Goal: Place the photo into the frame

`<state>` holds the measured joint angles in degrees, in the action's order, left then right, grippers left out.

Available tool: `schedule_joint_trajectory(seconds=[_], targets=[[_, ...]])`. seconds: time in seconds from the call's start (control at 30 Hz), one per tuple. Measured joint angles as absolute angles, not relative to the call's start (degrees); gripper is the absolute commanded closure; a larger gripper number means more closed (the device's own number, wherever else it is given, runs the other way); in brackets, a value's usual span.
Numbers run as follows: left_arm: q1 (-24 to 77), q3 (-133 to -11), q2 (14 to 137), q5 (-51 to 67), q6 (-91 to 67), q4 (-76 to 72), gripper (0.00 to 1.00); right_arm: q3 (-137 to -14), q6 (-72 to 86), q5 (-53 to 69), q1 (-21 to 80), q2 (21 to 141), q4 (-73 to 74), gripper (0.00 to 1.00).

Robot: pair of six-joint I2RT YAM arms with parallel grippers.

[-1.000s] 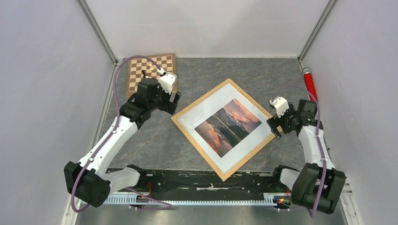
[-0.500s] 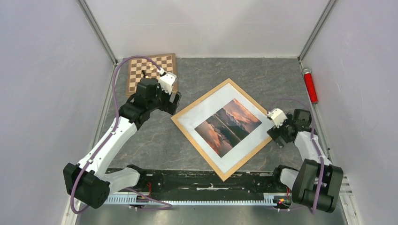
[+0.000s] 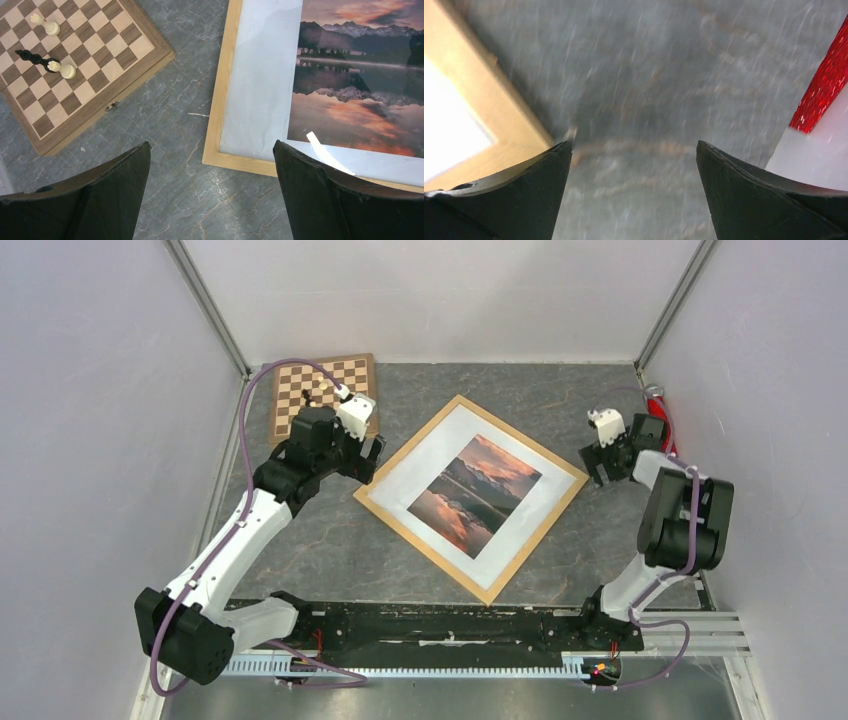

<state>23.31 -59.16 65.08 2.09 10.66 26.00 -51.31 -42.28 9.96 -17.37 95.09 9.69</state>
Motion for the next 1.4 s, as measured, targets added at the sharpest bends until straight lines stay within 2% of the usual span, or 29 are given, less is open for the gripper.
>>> schedule_joint_trajectory(seconds=[0.13,0.33,0.63,0.77,0.93,1.13,1.23,1.4], targets=[[23.31,-58.63,65.08,1.5,10.7,25.34,0.02,-60.03,-36.97,12.45,-16.05,102.65,7.97,0.02],[23.31,-57.78,65.25,1.04,10.74,24.86,0.01,-68.82,-32.34,14.22,-10.31,107.74,7.38,0.02],[23.22,-57.71,67.09,-4.23,10.72,23.38,0.01,-70.57,-29.08,13.08,-8.82,103.15,8.8,0.02],[23.22,-57.71,67.11,-4.56,10.7,23.29,0.01,-66.48,-31.62,12.73,-9.15,94.98,12.47,0.02],[23.22,-57.71,67.09,-4.45,10.7,23.18,0.01,-53.39,-36.56,11.62,-9.1,85.19,16.1,0.02],[23.22,-57.67,67.05,-4.43,10.7,23.03,0.01,-39.22,-39.42,10.07,-9.13,80.84,18.72,0.02],[23.22,-57.65,66.98,-4.43,10.7,23.03,0.01,-37.63,-39.94,10.15,-9.13,79.11,17.12,0.02],[23.22,-57.41,66.87,-4.45,10.7,23.0,0.01,-38.98,-38.96,11.09,-9.13,82.63,12.56,0.02]])
